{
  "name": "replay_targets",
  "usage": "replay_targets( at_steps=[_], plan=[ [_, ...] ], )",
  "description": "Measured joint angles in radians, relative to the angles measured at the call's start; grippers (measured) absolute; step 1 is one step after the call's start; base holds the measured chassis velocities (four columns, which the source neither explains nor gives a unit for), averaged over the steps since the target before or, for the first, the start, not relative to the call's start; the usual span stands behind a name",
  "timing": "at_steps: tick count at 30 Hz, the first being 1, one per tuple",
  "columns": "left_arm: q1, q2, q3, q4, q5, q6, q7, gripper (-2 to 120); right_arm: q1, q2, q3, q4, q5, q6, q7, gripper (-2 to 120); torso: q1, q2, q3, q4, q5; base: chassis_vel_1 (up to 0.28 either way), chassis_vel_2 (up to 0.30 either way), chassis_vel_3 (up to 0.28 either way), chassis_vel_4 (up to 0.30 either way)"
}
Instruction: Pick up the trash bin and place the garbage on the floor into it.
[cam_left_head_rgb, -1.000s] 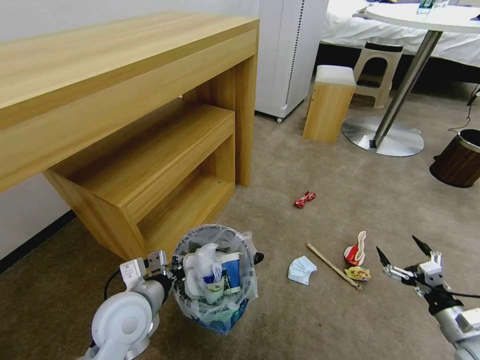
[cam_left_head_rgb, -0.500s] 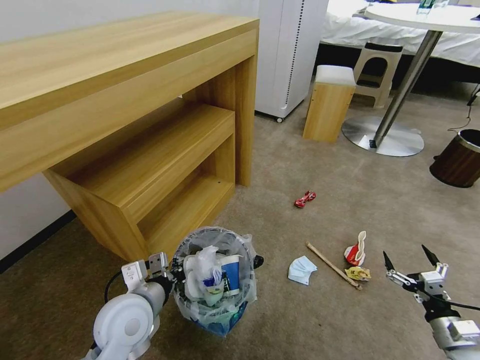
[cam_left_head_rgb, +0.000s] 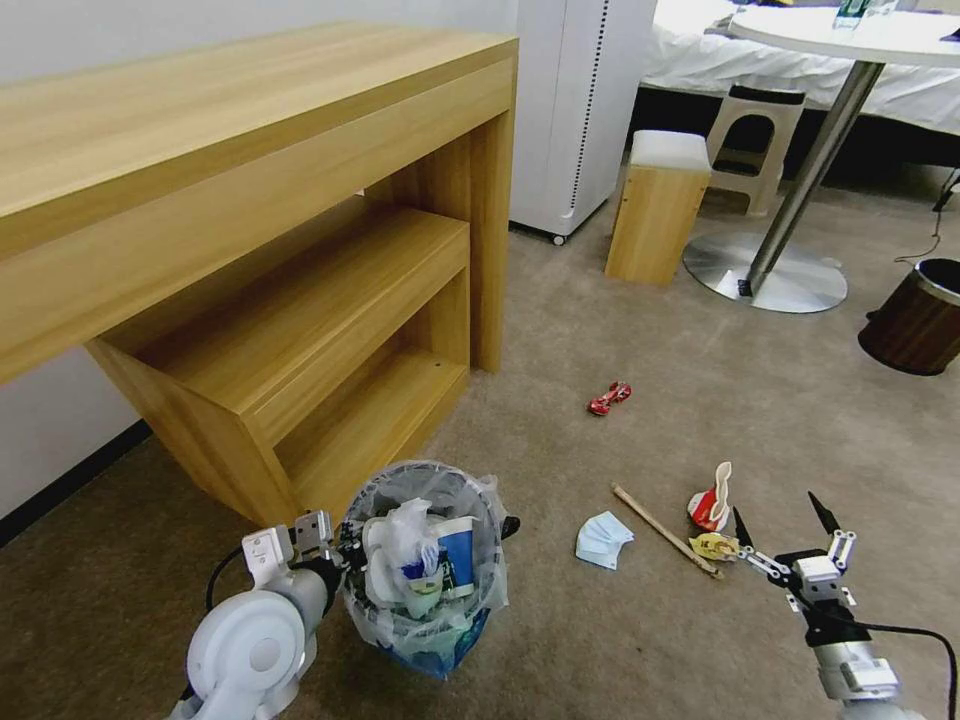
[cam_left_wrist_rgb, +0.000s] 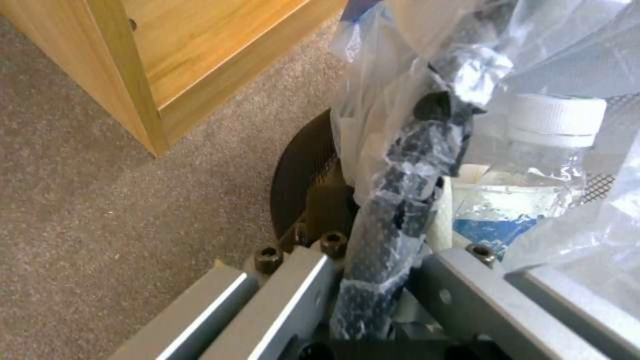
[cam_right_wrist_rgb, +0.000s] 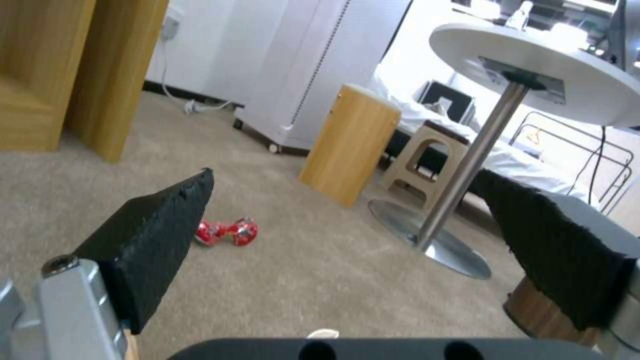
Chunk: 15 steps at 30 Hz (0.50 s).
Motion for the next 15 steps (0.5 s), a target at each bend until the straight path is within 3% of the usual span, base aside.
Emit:
replay_targets(
  at_steps=[15],
  plan=[
    [0.007,-0.006,-0.005,-0.017,0.02,-0.001,0.003,0,0.04,0.002,0.03,0.055,0.039,-0.04,0.004,100,0.0,0.0,0.0,-0.0001,-0.0001,0.0,0.0,0.0,0.0]
  ],
)
